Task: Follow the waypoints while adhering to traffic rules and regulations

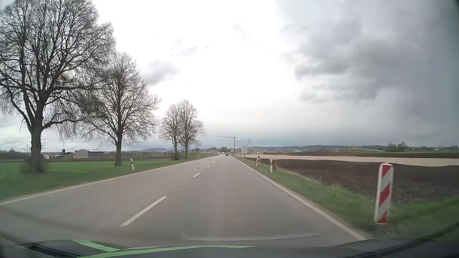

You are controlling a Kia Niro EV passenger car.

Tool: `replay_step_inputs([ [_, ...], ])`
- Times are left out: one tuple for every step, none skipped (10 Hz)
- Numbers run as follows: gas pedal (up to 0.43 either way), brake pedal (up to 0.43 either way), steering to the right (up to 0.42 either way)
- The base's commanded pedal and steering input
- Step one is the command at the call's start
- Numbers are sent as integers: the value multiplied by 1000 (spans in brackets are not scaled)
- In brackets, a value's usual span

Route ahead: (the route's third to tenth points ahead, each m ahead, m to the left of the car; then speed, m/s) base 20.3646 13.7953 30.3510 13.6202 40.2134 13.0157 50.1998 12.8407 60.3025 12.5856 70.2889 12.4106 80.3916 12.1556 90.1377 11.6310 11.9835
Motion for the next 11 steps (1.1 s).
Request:
replay_step_inputs([
  [87,0,-1],
  [87,0,0],
  [87,0,0],
  [87,0,-1],
  [87,0,-1],
  [87,0,-1],
  [87,0,-1],
  [87,0,-1],
  [87,0,-1],
  [87,0,-1],
  [87,0,-1],
])
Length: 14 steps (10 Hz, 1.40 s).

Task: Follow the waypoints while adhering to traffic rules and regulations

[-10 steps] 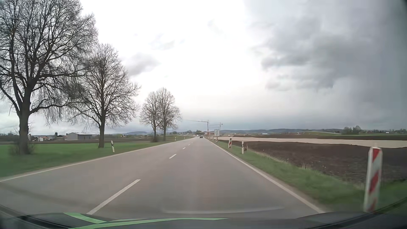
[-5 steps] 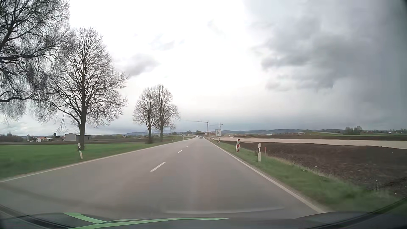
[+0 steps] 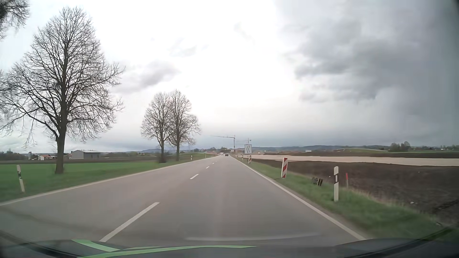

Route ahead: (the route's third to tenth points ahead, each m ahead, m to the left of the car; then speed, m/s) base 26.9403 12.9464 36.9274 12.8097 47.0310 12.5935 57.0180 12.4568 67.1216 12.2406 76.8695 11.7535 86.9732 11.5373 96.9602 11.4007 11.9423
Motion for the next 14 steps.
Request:
replay_step_inputs([
  [87,0,-1],
  [87,0,-1],
  [87,0,-1],
  [87,0,-1],
  [87,0,-1],
  [87,0,-1],
  [87,0,-1],
  [87,0,0],
  [87,0,-1],
  [87,0,-1],
  [87,0,-1],
  [87,0,-1],
  [87,0,-1],
  [87,0,0],
])
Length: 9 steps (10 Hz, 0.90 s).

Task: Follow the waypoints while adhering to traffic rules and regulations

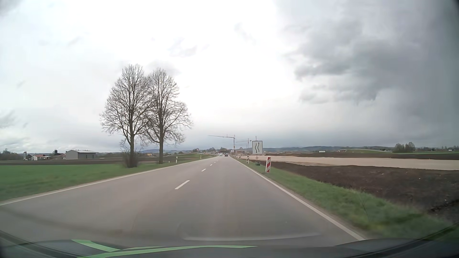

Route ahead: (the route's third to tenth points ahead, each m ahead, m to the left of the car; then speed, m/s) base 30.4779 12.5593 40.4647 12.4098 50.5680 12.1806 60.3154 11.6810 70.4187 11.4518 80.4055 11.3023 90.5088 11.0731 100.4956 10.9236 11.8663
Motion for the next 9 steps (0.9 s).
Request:
replay_step_inputs([
  [87,0,0],
  [87,0,-1],
  [87,0,-1],
  [87,0,-1],
  [87,0,-1],
  [87,0,-1],
  [87,0,-1],
  [87,0,-1],
  [87,0,0],
])
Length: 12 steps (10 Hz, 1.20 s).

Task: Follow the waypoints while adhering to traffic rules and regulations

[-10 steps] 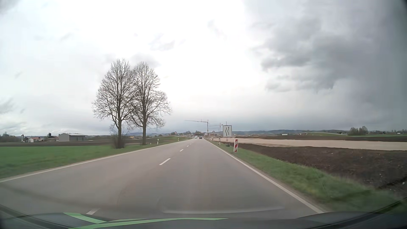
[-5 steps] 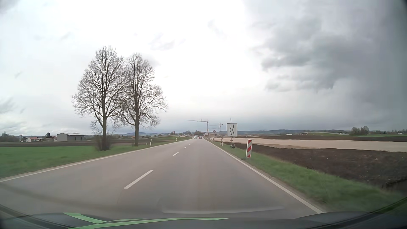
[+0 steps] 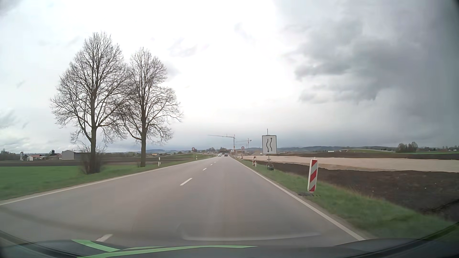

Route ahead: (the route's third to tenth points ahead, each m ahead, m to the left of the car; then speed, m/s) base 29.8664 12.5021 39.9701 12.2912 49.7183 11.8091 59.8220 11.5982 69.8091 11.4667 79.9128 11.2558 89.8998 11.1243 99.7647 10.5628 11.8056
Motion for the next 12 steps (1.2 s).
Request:
replay_step_inputs([
  [87,0,0],
  [87,0,-1],
  [87,0,-1],
  [87,0,-1],
  [87,0,-1],
  [87,0,-1],
  [87,0,-1],
  [87,0,-1],
  [87,0,-1],
  [87,0,-1],
  [87,0,-1],
  [87,0,-1],
])
